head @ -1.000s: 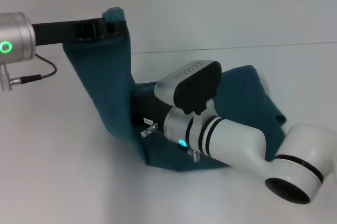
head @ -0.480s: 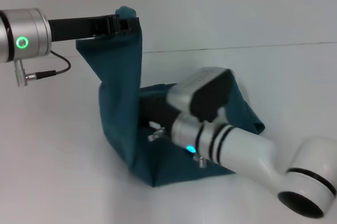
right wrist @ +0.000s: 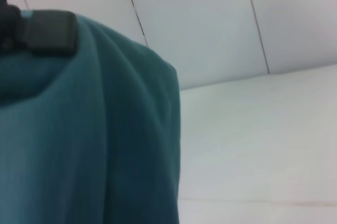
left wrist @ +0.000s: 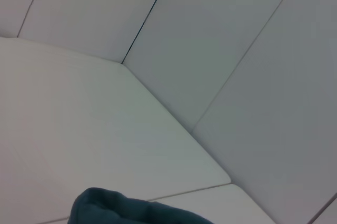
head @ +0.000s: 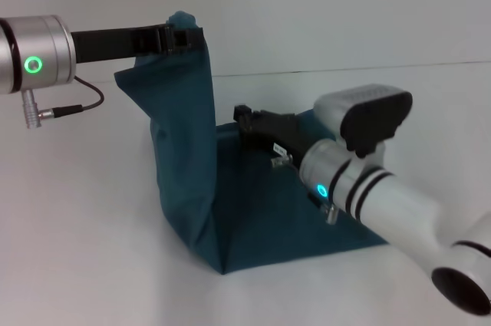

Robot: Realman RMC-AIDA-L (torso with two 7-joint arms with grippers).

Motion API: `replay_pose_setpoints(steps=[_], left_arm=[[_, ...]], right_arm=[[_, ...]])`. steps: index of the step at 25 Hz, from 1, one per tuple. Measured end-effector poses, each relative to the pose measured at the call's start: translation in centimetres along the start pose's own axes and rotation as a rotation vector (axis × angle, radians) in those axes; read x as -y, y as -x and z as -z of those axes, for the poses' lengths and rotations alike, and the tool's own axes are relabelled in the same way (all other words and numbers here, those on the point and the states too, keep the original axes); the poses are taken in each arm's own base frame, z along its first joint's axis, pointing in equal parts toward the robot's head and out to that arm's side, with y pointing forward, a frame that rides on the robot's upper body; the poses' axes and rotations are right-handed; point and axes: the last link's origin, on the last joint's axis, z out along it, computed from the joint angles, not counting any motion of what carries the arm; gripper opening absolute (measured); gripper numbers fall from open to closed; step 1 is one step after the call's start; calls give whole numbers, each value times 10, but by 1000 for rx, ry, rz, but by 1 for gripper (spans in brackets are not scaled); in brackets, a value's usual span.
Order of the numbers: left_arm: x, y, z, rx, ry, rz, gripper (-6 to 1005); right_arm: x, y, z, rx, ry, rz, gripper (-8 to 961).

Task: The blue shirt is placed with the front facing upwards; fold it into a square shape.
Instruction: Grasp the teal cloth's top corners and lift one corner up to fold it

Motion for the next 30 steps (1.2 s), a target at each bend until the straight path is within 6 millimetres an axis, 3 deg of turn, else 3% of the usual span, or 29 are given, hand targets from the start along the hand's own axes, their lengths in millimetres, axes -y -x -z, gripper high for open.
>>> replay_pose_setpoints(steps=[10,24,30], left_arm=[[-3,0,2,-14,22,5,40],[-4,-3,0,-19,23,-5,41],[-1,-1,2,-21,17,4,41]], right_arm=[[-12,27,-33,-54,25,49,0],[-44,27,-36,-67,172,78,-1],[-37,22,-26,-35,174,47,0]])
